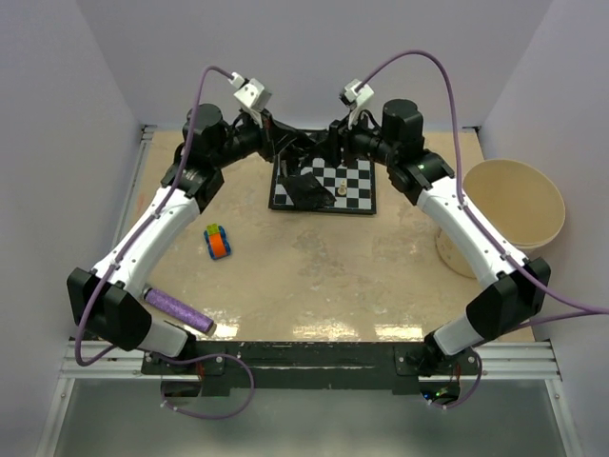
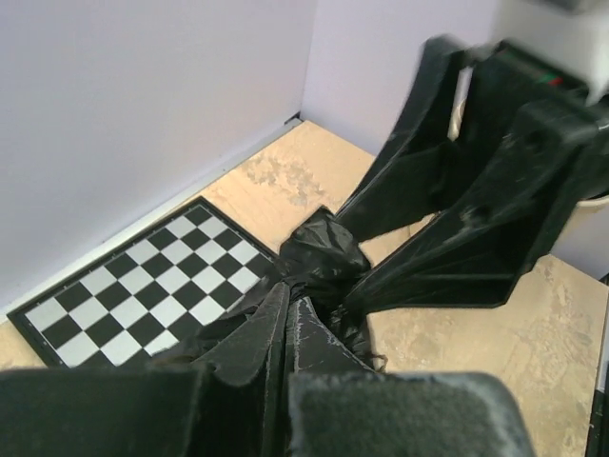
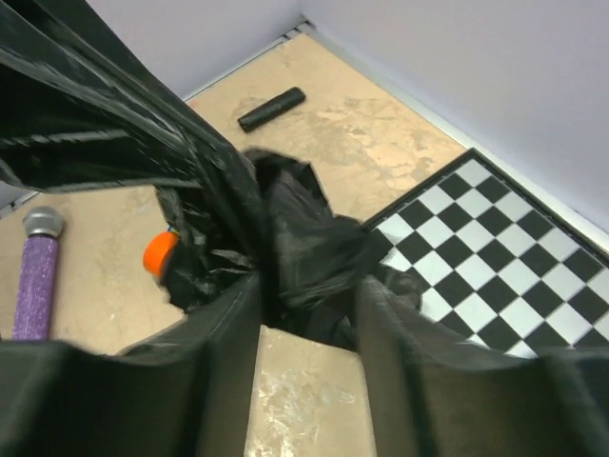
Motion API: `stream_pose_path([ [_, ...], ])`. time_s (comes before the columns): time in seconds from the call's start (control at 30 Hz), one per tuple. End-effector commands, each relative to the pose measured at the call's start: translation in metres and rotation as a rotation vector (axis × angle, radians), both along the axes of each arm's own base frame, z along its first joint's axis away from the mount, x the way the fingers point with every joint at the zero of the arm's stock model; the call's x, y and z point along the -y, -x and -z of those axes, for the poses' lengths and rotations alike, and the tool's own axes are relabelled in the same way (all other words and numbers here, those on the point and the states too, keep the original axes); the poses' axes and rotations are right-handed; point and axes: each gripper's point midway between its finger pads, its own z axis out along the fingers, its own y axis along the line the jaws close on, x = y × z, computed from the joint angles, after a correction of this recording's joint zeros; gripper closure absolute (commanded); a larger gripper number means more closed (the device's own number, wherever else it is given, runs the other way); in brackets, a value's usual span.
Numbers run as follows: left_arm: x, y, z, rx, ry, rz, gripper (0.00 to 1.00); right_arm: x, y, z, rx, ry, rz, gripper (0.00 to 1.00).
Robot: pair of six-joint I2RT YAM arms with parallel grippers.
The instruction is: Put the trash bags into the trash bin
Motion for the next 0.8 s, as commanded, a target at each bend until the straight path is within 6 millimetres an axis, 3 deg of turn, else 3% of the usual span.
stream_pose_path([
  [0.0,-0.011,0.006,-0.022,0.091,0.009,-0.024,1.00,-0.023,0.006,0.002,-0.110,-0.126,-0.087,0.47],
  [0.13,-0.014,0.006,-0.024,0.099,0.008,-0.040,1.00,-0.034,0.006,0.000,-0.159,-0.187,-0.128,0.37],
  [0.43,-0.020,0.007,-0.024,0.093,0.003,-0.070,1.00,-0.039,-0.001,-0.031,-0.147,-0.285,-0.138,0.31],
  [0.57,-0.019,0.011,-0.024,0.085,0.010,-0.058,1.00,-0.042,-0.007,-0.028,-0.150,-0.293,-0.130,0.21],
  [0.63,-0.017,0.014,-0.026,0.089,0.017,-0.041,1.00,-0.041,-0.015,-0.029,-0.138,-0.292,-0.097,0.16],
  [0.77,-0.014,0.020,-0.031,0.100,0.023,-0.009,1.00,-0.029,-0.041,-0.023,-0.122,-0.261,0.057,0.16],
])
